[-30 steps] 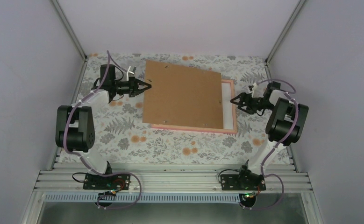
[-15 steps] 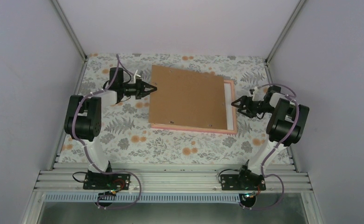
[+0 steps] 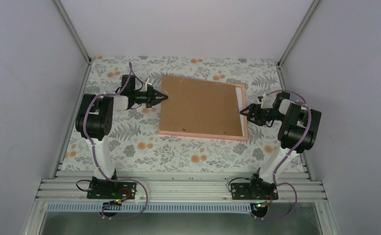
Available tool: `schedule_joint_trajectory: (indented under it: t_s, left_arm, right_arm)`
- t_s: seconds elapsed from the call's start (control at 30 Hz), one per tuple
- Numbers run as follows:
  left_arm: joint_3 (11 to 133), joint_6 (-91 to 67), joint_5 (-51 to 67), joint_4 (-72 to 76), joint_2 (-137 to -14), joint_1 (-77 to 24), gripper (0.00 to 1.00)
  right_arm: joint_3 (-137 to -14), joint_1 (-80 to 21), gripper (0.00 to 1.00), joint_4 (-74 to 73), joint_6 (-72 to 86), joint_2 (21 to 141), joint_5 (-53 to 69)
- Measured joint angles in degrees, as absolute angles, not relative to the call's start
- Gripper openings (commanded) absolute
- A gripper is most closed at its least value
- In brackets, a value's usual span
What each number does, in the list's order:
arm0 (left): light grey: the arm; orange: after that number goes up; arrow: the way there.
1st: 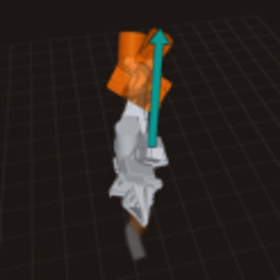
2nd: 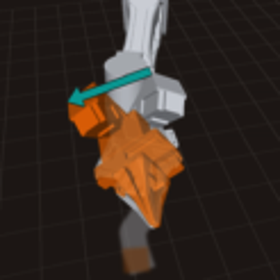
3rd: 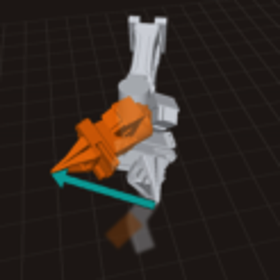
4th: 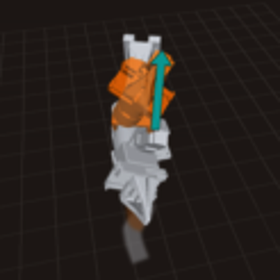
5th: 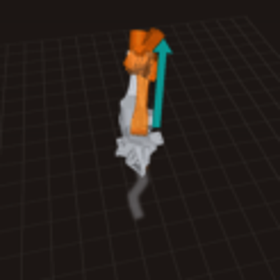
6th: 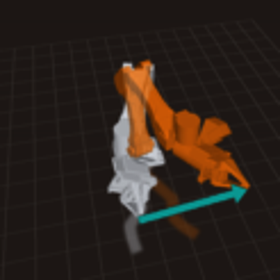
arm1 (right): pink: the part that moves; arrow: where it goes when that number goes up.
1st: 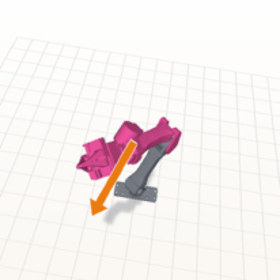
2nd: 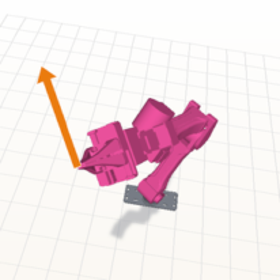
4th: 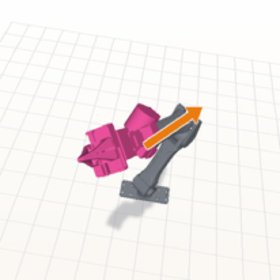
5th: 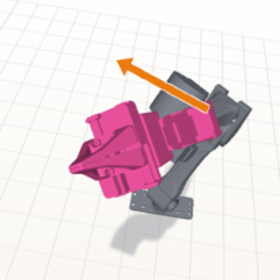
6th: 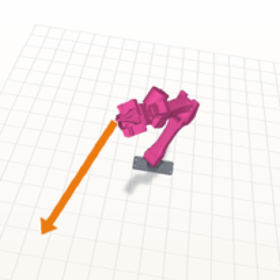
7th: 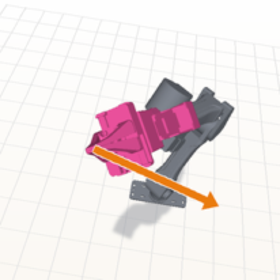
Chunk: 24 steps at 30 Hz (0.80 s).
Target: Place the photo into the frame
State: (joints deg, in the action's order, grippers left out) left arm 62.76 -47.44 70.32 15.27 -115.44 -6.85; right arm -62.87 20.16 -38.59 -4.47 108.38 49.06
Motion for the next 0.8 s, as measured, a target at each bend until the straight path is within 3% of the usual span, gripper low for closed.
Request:
schedule_joint_trajectory:
  t_s: [0.8]
  left_arm:
    - [72.4,-36.6,67.8,0.3,-121.5,-9.5,0.02]
  right_arm:
    - [-63.5,18.8,0.68,-37.7,-4.4,108.8,46.2]
